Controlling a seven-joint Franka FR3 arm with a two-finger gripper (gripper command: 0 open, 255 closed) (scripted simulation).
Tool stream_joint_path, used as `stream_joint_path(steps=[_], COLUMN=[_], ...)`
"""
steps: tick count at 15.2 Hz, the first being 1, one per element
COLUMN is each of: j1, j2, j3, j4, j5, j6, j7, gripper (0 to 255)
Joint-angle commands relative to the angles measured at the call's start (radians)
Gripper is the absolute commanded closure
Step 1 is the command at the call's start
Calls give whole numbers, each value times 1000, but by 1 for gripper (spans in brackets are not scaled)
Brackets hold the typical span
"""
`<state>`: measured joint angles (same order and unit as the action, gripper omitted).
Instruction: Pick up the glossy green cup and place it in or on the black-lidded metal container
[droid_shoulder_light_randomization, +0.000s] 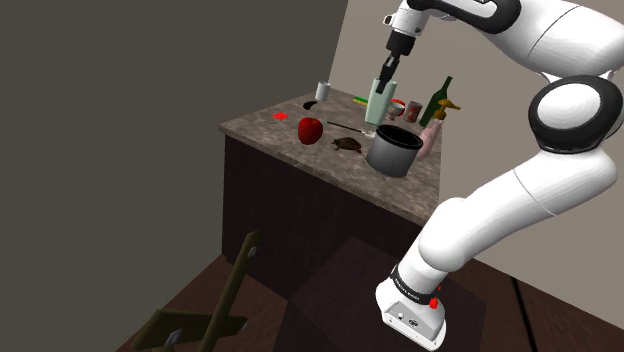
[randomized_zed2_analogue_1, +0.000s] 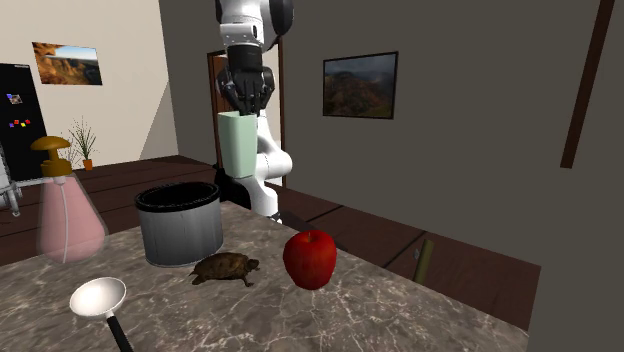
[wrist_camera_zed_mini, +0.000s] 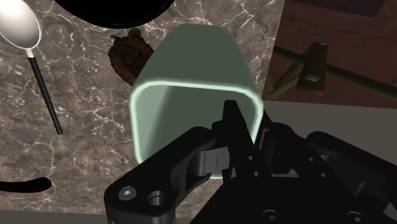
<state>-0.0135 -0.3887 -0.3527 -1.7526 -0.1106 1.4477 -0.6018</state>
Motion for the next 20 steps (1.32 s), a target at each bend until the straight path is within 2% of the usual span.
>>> stream_joint_path(steps=[1, 6, 13, 19, 20], j1=[2, 6, -37, -76, -76], j2=[16, 56, 96, 195, 178], j3=[-1, -6, -132, -273, -264], j4=[46, 155, 306, 491, 459], j5=[5, 15, 2, 33, 24], j6=[-30, -100, -203, -294, -276], j7=[-3, -13, -196, -379, -372], gripper=[255, 255, 255, 255, 255])
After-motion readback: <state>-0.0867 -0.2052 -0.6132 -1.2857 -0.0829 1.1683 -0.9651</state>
